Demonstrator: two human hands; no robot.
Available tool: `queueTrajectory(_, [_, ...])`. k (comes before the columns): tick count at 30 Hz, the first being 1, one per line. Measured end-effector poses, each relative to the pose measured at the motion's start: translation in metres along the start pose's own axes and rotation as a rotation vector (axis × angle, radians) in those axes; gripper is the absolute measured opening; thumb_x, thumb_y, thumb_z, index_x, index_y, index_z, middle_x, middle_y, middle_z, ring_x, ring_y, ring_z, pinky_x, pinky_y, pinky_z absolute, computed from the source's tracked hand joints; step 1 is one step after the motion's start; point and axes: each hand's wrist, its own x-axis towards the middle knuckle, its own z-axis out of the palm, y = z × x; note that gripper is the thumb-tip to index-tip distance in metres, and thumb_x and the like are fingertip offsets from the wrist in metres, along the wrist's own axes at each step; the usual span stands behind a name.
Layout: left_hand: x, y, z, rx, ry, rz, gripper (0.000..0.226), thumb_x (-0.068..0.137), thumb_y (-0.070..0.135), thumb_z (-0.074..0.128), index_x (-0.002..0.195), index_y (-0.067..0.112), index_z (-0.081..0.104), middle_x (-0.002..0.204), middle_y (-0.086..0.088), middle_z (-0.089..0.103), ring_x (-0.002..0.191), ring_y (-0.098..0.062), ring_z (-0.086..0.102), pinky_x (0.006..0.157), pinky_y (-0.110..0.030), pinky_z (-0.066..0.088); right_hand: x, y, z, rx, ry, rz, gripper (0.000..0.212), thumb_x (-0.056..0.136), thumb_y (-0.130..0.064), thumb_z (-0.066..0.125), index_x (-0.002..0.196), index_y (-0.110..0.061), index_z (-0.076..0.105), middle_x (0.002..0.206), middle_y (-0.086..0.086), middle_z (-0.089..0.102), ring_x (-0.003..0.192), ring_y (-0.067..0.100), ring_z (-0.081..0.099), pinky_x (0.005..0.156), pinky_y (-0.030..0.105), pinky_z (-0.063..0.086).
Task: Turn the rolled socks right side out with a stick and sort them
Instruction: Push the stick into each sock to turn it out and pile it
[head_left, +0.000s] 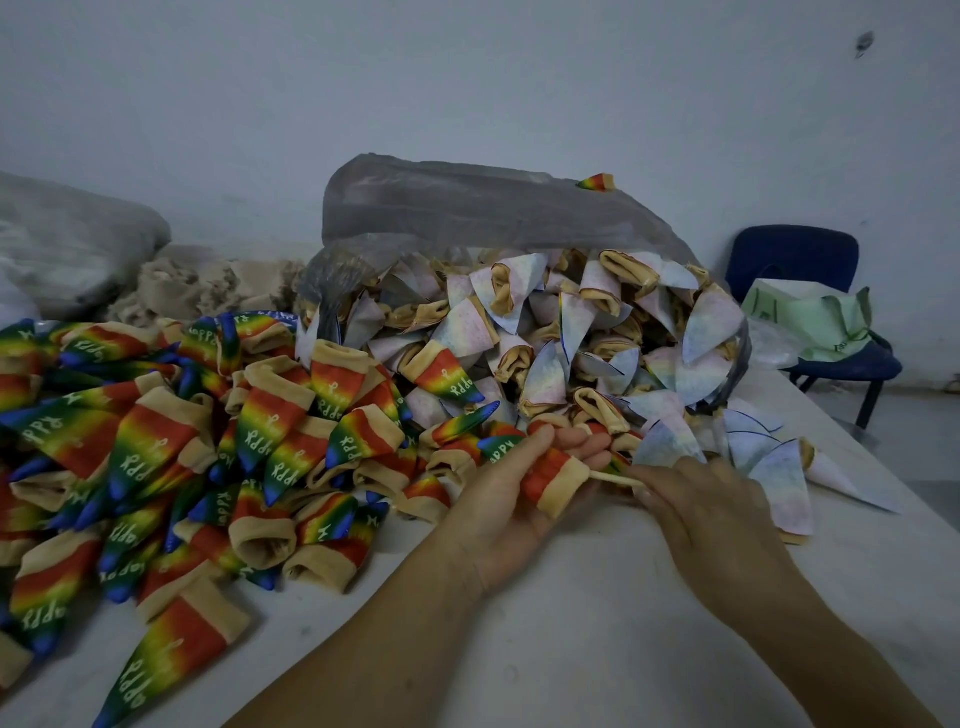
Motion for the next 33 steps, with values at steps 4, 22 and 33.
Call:
queueTrajectory(4, [-0.004,0.005,0.003,0.01,-0.105,-0.036,0.038,0.095,0.017,0.053,0.129,0.0,0.058,0.134,-0.02,0.061,0.124,-0.032,0.059,0.1,-0.039,0.052,-0.001,0.003,-0.001,0.073,0.03,-0.028,0.025,0.086,-0.008,0.065,0.106,-0.022,0.071,0.074,0.002,0.058,0.071,0.027,0.054,0.063,0.039,0.042])
queueTrajectory(22, [0.001,-0.008,-0.004,0.473,0.048,0.141,0.049,0.087,0.033,0.062,0.117,-0.006,0.064,0.108,-0.021,0.072,0.093,-0.025,0.072,0.083,-0.033,0.06,-0.004,0.005,0.017,0.262,0.102,0.032,0.041,0.091,-0.047,0.033,0.104,-0.029,0.068,0.086,-0.008,0.067,0.077,0.012,0.06,0.063,0.029,0.042])
queueTrajectory(33, [-0.001,-0.009,0.002,0.833,0.364,0.418,0.044,0.075,0.066,0.049,0.057,0.031,0.068,0.056,0.011,0.064,0.053,0.003,0.058,0.051,-0.01,0.042,-0.006,-0.003,0.01,0.312,0.065,0.04,0.052,0.082,-0.061,0.023,0.095,-0.033,0.065,0.063,-0.013,0.053,0.059,0.004,0.048,0.052,0.012,0.031])
